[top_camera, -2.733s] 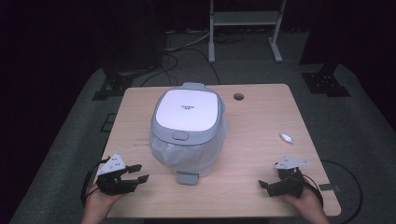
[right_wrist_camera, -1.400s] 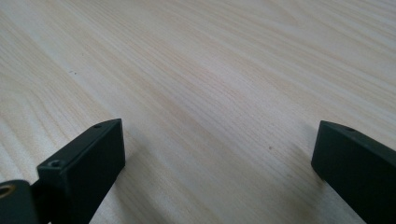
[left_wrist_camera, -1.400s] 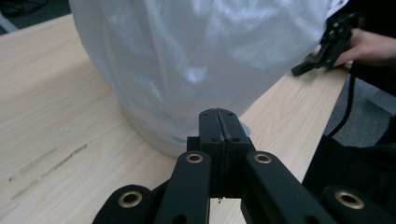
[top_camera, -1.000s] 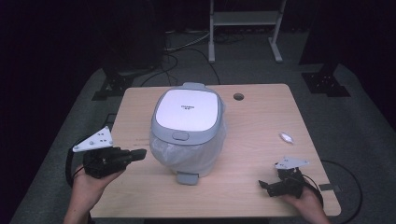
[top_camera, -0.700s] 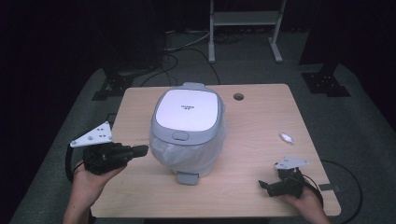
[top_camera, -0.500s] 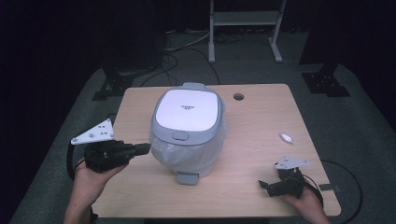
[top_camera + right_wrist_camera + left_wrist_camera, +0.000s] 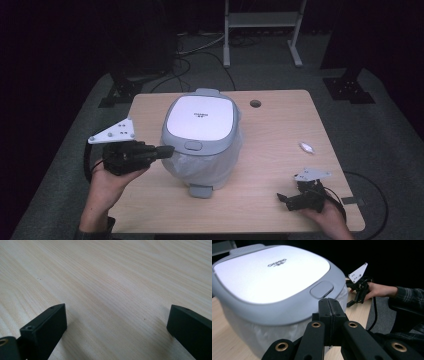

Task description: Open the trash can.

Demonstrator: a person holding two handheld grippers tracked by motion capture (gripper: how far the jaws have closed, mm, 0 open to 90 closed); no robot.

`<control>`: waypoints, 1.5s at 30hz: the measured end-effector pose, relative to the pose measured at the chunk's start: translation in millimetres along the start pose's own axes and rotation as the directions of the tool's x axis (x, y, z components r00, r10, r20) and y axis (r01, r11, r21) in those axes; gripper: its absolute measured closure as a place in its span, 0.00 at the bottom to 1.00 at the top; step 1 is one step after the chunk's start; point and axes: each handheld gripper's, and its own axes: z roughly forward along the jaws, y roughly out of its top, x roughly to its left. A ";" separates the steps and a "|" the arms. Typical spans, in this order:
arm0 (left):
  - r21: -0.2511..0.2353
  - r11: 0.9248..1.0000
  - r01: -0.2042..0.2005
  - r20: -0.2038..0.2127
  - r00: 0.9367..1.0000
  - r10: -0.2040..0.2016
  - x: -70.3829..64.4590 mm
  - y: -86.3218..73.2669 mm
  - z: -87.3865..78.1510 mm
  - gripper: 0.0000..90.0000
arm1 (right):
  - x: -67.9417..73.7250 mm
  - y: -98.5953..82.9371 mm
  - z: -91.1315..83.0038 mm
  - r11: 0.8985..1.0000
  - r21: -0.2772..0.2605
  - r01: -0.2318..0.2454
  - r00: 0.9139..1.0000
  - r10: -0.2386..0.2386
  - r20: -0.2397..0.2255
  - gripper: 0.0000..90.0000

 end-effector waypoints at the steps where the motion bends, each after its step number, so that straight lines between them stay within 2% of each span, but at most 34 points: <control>1: 0.002 1.000 -0.008 0.007 1.000 0.008 -0.8 3.7 3.6 1.00 | 0.0 0.0 0.0 1.000 0.000 0.000 1.000 0.000 0.000 0.02; 16: 0.021 0.999 -0.033 0.035 0.999 0.032 -0.4 19.0 25.7 1.00 | 0.0 0.0 0.0 1.000 0.000 0.000 1.000 0.000 0.000 0.02; 31: 0.053 0.998 -0.034 0.033 0.999 0.033 3.1 20.7 42.9 1.00 | 0.0 0.0 0.0 1.000 0.000 0.000 1.000 0.000 0.000 0.02; 33: 0.047 0.999 -0.026 0.048 0.999 0.024 3.5 20.0 44.3 1.00 | 0.0 0.0 0.0 1.000 0.000 0.000 1.000 0.000 0.000 0.02; 36: 0.070 0.997 -0.032 0.039 0.999 0.029 2.9 19.7 45.9 1.00 | 0.0 0.0 0.0 1.000 0.000 0.000 1.000 0.000 0.000 0.02; 41: 0.054 0.998 -0.030 0.041 0.999 0.028 3.4 19.4 44.4 1.00 | 0.0 0.0 0.0 1.000 0.000 0.000 1.000 0.000 0.000 0.02; 42: 0.066 0.997 -0.045 0.016 0.999 0.044 1.8 22.4 42.5 1.00 | -0.1 0.1 0.0 1.000 0.000 0.000 1.000 0.000 0.000 0.02; 45: 0.075 0.995 -0.058 0.006 0.998 0.058 1.0 24.4 41.8 1.00 | 0.0 0.0 0.0 1.000 0.000 0.000 1.000 0.000 0.000 0.02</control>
